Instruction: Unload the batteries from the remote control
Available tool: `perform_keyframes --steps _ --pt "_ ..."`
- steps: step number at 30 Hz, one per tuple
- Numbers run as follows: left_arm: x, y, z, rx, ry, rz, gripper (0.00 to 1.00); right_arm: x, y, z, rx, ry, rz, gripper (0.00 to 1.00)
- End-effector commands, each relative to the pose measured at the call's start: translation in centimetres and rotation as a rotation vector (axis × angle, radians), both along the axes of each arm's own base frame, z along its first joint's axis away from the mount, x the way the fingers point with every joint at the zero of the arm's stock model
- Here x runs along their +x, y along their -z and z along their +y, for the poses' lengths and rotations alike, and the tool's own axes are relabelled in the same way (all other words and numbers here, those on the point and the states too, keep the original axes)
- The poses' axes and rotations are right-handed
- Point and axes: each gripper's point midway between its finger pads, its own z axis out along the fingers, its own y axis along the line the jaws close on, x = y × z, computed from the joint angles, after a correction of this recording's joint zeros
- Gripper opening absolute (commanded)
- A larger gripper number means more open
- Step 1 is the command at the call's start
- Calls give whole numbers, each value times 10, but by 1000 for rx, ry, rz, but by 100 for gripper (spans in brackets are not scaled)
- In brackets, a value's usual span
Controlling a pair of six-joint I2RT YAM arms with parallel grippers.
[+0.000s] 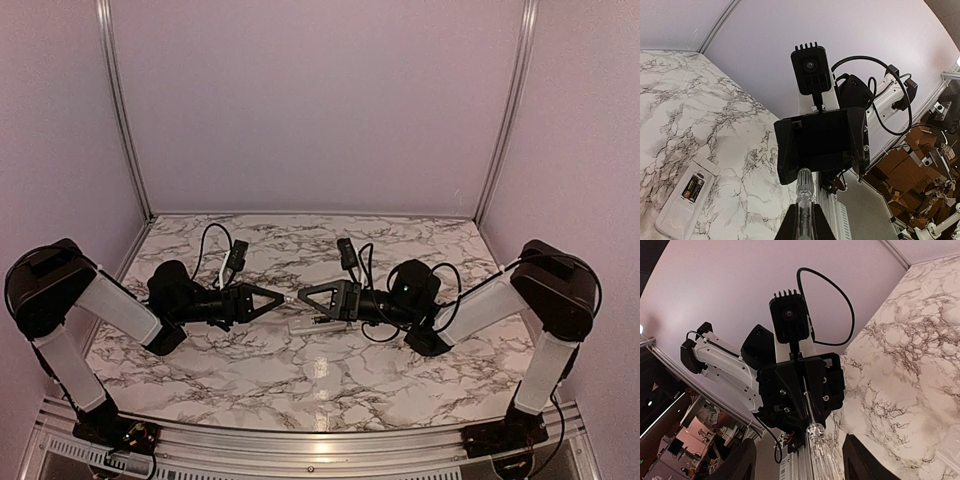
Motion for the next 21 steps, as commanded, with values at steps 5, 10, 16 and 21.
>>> perform_keyframes --steps 5,10,16,21 --pt "-4 -37 10 -116 -33 -150 0 -9 -25 14 83 -59 -27 48" --pt "-2 -36 11 -120 -48 -147 0 -11 -22 17 81 -70 -25 44" --pt "-1 -36 11 -124 -55 -143 0 -9 -19 19 71 -66 -21 38" --pt "-1 -37 12 -128 -57 -145 0 -8 -16 23 61 -68 -15 35"
